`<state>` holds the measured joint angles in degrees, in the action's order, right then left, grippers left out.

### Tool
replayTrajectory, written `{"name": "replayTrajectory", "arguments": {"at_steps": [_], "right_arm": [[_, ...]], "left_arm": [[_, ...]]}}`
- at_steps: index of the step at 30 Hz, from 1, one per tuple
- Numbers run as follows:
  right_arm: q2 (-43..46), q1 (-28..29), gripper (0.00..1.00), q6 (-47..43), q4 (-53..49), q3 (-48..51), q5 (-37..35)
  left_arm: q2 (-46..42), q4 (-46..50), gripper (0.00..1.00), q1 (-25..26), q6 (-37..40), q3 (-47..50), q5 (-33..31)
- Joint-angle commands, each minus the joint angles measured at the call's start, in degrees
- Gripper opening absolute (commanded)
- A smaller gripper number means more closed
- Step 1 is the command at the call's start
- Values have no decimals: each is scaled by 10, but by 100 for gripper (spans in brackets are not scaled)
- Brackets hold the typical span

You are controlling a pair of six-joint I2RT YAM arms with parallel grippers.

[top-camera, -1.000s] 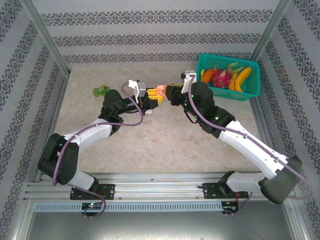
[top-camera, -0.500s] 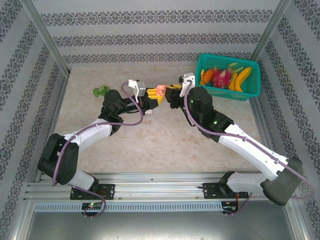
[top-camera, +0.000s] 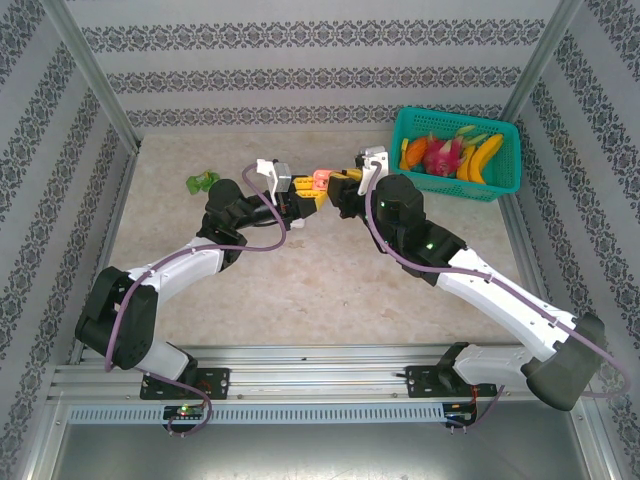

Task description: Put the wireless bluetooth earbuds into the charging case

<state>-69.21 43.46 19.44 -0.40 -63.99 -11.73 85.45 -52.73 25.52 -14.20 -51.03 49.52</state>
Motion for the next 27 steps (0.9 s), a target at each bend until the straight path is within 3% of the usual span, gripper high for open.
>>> {"name": "replayTrajectory", "arguments": {"at_steps": [1,17,27], "right_arm": [[-10,28,34,3,-12,4,51],[15,14,55,23,-31,-22,5],[76,-33,60,74,-30,18,26]], "left_arm": [[4,-44,0,12,-11,-19,-14],[9,-47,0,12,-12,-10,-16],[13,-50,0,12,-13,-9,-19]]}}
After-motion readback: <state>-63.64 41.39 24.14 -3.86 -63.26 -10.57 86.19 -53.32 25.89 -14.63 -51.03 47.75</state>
